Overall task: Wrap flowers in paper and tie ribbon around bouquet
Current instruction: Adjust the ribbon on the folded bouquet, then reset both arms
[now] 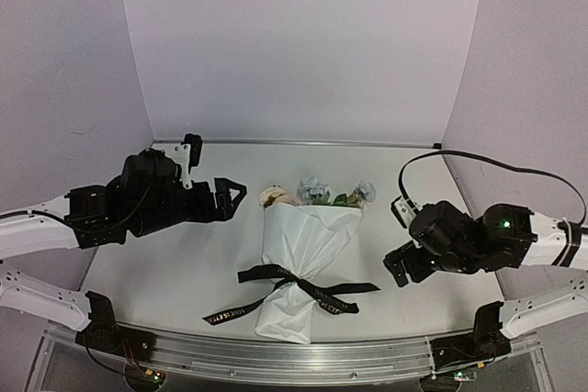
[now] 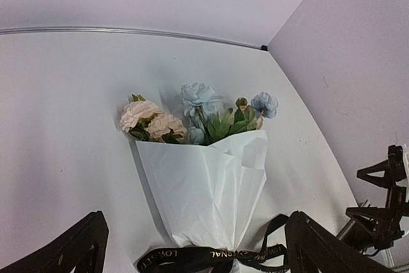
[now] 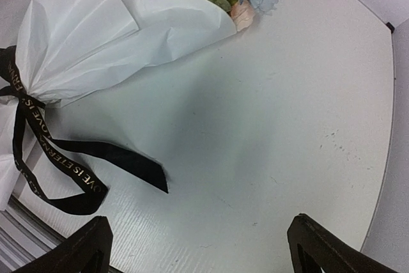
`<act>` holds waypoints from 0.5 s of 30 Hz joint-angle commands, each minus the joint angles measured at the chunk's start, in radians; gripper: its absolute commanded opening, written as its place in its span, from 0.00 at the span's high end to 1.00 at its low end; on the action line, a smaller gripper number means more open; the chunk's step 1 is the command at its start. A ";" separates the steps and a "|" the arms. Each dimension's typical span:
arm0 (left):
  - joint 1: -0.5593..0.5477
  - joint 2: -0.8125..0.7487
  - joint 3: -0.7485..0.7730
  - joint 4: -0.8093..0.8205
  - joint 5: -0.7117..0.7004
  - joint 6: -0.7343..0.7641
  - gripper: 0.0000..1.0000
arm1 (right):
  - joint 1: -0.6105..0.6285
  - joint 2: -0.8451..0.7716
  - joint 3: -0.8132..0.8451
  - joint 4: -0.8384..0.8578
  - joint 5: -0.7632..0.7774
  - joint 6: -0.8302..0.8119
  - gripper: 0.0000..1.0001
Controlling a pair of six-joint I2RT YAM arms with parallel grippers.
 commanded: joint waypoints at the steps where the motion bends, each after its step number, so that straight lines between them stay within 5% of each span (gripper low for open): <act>1: 0.003 -0.035 0.054 -0.065 -0.114 -0.038 0.00 | -0.005 -0.067 0.013 -0.082 0.080 -0.048 0.02; 15: 0.004 -0.022 0.074 -0.096 -0.112 -0.025 0.00 | -0.005 -0.100 0.018 -0.117 0.091 -0.054 0.02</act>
